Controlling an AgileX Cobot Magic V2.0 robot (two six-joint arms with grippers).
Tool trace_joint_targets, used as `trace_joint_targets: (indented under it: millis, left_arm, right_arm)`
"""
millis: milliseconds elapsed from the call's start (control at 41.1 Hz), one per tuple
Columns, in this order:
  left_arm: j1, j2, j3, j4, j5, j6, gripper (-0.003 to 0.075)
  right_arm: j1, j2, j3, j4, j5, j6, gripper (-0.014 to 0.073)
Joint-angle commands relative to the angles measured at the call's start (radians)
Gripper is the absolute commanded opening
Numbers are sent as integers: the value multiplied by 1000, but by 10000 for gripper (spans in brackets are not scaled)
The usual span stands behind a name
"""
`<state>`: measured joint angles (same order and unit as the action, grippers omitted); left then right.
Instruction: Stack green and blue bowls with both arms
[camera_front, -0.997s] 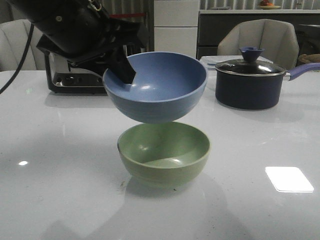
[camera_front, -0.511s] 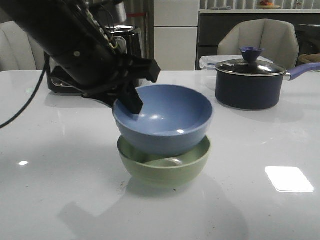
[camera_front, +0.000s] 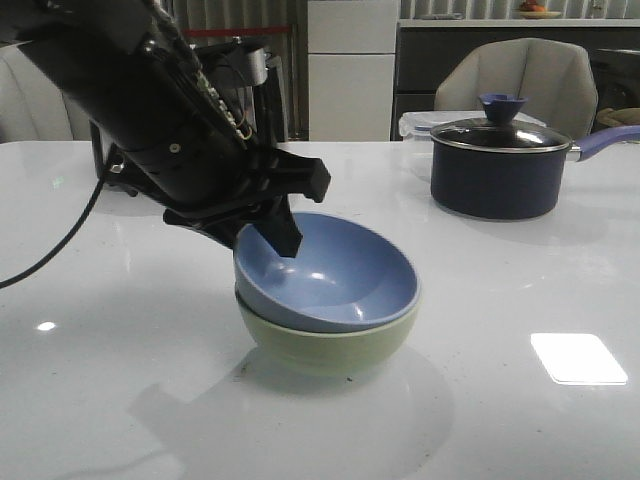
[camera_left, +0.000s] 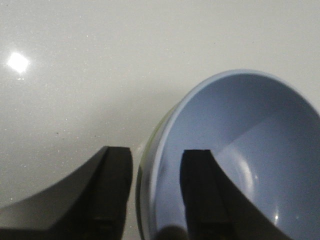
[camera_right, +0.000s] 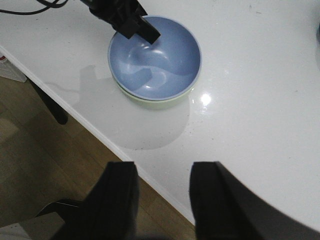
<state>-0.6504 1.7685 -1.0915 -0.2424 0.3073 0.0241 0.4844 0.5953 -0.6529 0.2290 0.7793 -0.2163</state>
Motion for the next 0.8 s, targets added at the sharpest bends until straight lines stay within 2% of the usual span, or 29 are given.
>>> trace_joint_targets:
  millis: [0,195,438,584,778]
  left_arm:
    - [-3,-50,-30,4,-54,-2,438]
    - [-3,-127,-71,111,16,-2,436]
    - [-3,-354,-82,273,182,-2,436]
    - [-3,-502,-38,319,236,-2,437]
    - [-3,-715,103,321,241,-2,437]
  right_arm:
    - [-1,-1,-30,4,-64,-10,382]
    - [-1,-1,-30,4,-64,-10,382]
    - [-1,-1,-30,4,-64,-10,382]
    - [-1,-1,-30,4,-64,-10,382]
    - [-1,-1,-30,4,-64,-10,382]
